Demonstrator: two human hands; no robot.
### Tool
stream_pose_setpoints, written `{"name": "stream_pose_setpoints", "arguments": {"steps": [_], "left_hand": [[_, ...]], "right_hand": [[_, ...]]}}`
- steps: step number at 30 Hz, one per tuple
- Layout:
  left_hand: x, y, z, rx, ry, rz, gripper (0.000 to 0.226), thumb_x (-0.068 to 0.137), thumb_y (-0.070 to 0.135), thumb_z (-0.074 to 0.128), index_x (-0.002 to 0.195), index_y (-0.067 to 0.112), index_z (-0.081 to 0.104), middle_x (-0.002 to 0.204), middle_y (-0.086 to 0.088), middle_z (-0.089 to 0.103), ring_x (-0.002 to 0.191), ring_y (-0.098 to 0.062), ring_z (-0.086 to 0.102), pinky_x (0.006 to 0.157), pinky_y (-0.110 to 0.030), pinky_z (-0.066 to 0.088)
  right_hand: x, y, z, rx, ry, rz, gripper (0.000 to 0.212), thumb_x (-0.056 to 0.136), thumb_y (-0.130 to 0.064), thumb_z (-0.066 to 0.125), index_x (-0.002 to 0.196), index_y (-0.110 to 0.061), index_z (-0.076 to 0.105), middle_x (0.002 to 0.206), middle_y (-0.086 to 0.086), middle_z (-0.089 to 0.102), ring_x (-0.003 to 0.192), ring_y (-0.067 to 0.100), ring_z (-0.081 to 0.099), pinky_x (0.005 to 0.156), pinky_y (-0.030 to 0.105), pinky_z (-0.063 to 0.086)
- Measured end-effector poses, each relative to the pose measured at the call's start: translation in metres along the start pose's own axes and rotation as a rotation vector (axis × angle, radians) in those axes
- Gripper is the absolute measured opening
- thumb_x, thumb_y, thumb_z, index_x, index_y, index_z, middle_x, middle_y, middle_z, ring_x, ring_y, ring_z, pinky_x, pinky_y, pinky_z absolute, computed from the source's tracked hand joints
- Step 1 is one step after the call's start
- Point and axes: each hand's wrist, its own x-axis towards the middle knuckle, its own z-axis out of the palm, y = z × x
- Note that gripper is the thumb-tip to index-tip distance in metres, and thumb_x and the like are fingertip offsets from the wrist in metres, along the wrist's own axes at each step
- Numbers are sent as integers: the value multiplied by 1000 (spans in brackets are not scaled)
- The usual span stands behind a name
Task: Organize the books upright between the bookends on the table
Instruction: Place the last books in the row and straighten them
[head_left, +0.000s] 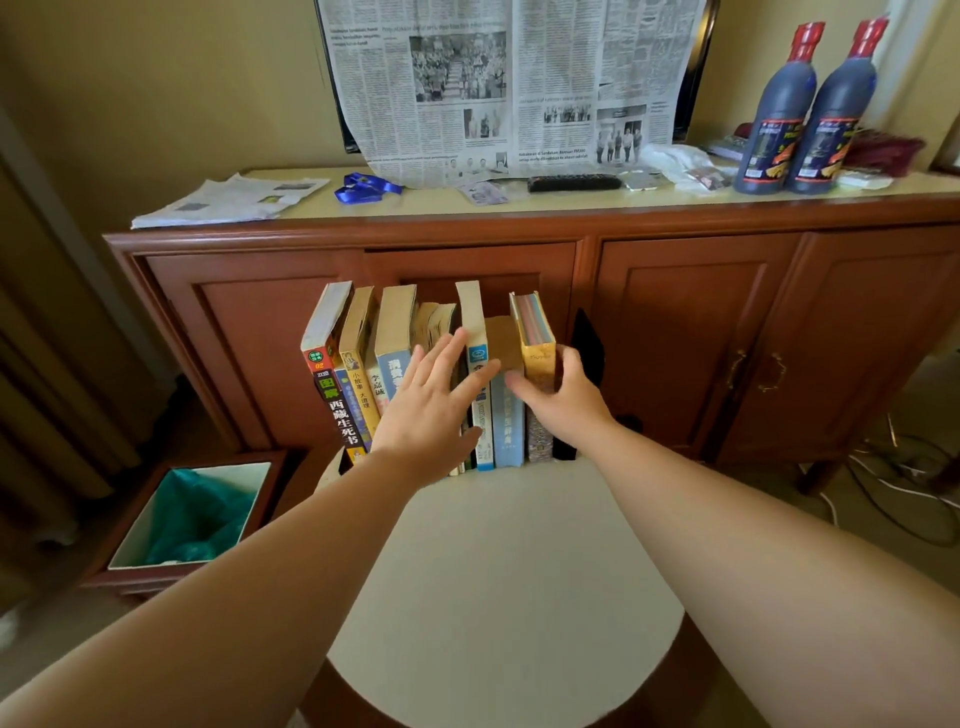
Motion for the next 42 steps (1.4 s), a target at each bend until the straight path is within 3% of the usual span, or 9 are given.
{"name": "stream_pose_setpoints", "arguments": {"steps": [4,7,12,14,17,22,26,34,42], "left_hand": [[-45,-14,28,-173,315,-171,59,83,32,87,132,16,60,139,-12,52,127,-32,49,104,-55,51],[-73,-30,50,-401,401,-522,59,71,31,96,108,8,56,107,-5,48,100,-19,41,88,-41,49],[-86,-57,66,-724,185,-955,111,57,41,103,140,12,36,131,-1,42,119,-19,47,102,-37,47],[-82,-65,70,-884,93,-929,128,60,34,103,159,22,21,141,8,48,128,-15,52,101,-33,48],[-74,-76,86,-900,-9,-852,123,65,33,100,158,32,20,121,21,61,114,-13,63,80,-28,53],[-66,-82,98,-939,-17,-886,115,63,29,102,146,26,22,107,27,52,111,-12,58,91,-36,50],[-60,-90,105,-1027,56,-894,107,61,17,102,139,26,30,112,21,56,100,-1,59,93,-34,47],[-62,-90,116,-993,86,-816,104,55,36,104,132,49,35,110,29,61,96,12,56,82,-24,46],[-62,-91,119,-989,72,-808,105,49,49,101,129,53,34,110,32,61,97,10,57,85,-27,48]], "right_hand": [[-7,33,16,14,-46,99,100,63,-65,90,142,-29,41,130,-9,60,119,17,61,96,39,55],[-5,47,21,36,-38,119,101,56,-55,98,138,-28,45,130,-7,59,119,17,60,97,39,53],[-4,61,30,24,-57,150,119,59,-39,102,149,-23,26,132,-7,51,120,17,51,108,45,45],[-3,69,36,-3,-44,129,124,55,-40,103,152,-23,29,137,-7,49,127,18,50,110,45,45],[1,75,44,-41,-7,86,121,42,-56,102,144,-26,44,136,-5,53,125,20,56,105,46,51],[8,80,50,52,-5,56,112,50,-41,105,135,-26,33,125,-13,54,115,13,55,104,41,49],[12,88,55,30,37,3,120,34,-63,100,136,-34,45,130,-10,59,121,16,58,103,47,53],[15,97,69,108,88,-54,115,43,-40,107,139,-26,45,123,-15,64,112,10,61,93,30,49],[18,98,73,28,117,-11,105,41,-49,105,129,-28,54,115,-14,68,107,15,66,93,37,56]]}}
